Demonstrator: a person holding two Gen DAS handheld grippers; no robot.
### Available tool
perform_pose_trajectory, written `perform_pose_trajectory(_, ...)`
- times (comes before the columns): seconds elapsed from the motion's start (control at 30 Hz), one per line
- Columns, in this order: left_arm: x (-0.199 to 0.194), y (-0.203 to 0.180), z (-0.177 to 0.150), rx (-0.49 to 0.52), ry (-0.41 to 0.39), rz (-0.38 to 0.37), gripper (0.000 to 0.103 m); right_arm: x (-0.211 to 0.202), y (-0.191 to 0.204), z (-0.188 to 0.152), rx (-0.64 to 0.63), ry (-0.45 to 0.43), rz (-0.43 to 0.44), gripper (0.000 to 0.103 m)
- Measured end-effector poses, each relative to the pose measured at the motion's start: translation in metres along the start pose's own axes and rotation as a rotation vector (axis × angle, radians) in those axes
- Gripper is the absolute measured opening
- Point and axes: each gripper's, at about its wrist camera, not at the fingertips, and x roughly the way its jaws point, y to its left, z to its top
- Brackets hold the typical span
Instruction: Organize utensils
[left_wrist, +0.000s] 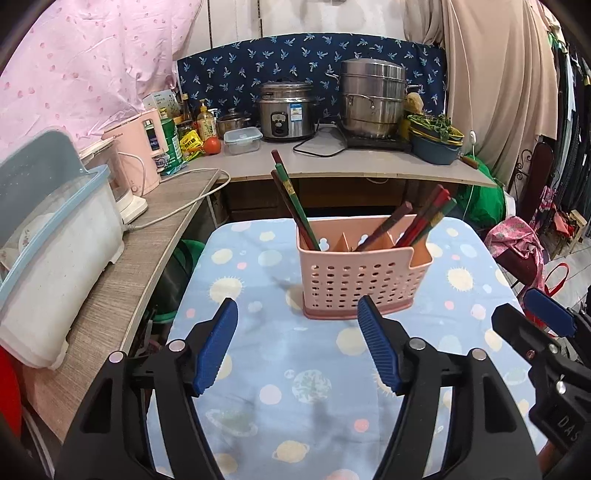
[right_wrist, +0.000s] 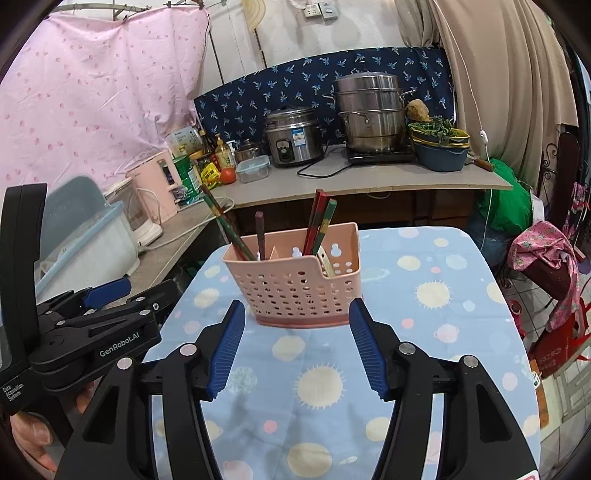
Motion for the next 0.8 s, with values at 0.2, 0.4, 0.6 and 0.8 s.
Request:
perform_pose_trajectory(0.2,-0.004,-0.004,-0.011,0.0,0.01,0.0,0.068,-0.004,0.0,-0.007,0.006,0.014,-0.012,0.063)
perform_pose_trajectory(0.4,-0.004,-0.006,-0.019,-0.002,0.025,0.007,0.07,-0.007,0.001,-0.012,0.006,0.018,-0.033,0.071)
perform_pose_trajectory(0.6,-0.005,-0.008,-0.027,0.004,0.02,0.032,0.082,-0.004,0.003,-0.02,0.002,0.042,-0.042,0.081)
perform_pose_trajectory(0.8,-0.003,-0.008,-0.032,0.003,0.031,0.038,0.086,-0.003,0.001,-0.024,0.013,0.046,-0.07,0.084)
